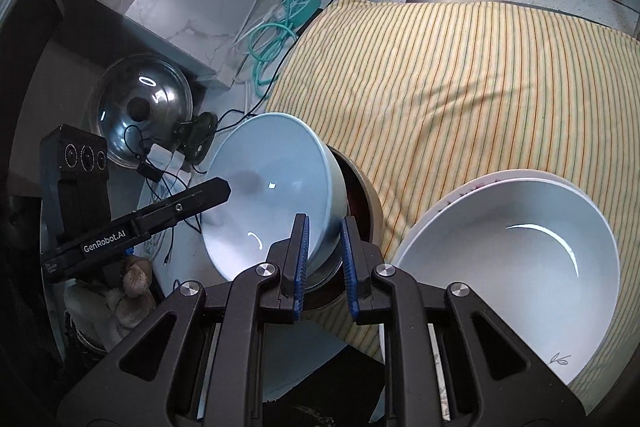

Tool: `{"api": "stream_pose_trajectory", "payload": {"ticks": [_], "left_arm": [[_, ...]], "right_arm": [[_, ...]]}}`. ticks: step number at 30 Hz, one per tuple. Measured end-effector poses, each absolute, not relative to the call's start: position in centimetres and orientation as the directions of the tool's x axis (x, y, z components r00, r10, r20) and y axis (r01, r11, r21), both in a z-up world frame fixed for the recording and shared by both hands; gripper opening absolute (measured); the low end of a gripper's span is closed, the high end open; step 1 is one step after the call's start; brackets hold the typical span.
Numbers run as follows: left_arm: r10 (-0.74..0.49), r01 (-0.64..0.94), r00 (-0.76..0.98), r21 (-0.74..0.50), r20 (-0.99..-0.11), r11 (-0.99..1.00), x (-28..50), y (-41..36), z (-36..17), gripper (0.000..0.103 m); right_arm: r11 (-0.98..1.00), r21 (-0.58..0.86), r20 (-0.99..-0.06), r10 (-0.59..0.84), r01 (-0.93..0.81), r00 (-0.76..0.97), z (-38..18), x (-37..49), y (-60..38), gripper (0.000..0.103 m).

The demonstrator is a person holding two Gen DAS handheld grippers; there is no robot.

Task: Organize plates and bowls
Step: 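Lower the pale bowl into the red-outside bowl with both grippers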

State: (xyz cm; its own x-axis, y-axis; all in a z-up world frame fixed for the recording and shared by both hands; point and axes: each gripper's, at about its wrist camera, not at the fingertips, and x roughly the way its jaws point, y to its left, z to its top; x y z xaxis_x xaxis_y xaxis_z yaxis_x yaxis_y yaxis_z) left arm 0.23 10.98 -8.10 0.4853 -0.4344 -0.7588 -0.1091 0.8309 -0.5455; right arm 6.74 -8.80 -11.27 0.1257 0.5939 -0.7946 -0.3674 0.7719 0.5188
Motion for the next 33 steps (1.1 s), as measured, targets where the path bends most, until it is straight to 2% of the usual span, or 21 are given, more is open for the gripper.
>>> {"api": "stream_pose_trajectory", "payload": {"ticks": [33], "left_arm": [[-0.407, -0.147, 0.43, -0.507, -0.806, 0.849, -0.9, 11.8, -10.7, 0.017]], "right_arm": [[0.795, 0.464, -0.84, 0.535, -0.389, 0.092, -13.8, 6.3, -6.7, 0.018]]}}
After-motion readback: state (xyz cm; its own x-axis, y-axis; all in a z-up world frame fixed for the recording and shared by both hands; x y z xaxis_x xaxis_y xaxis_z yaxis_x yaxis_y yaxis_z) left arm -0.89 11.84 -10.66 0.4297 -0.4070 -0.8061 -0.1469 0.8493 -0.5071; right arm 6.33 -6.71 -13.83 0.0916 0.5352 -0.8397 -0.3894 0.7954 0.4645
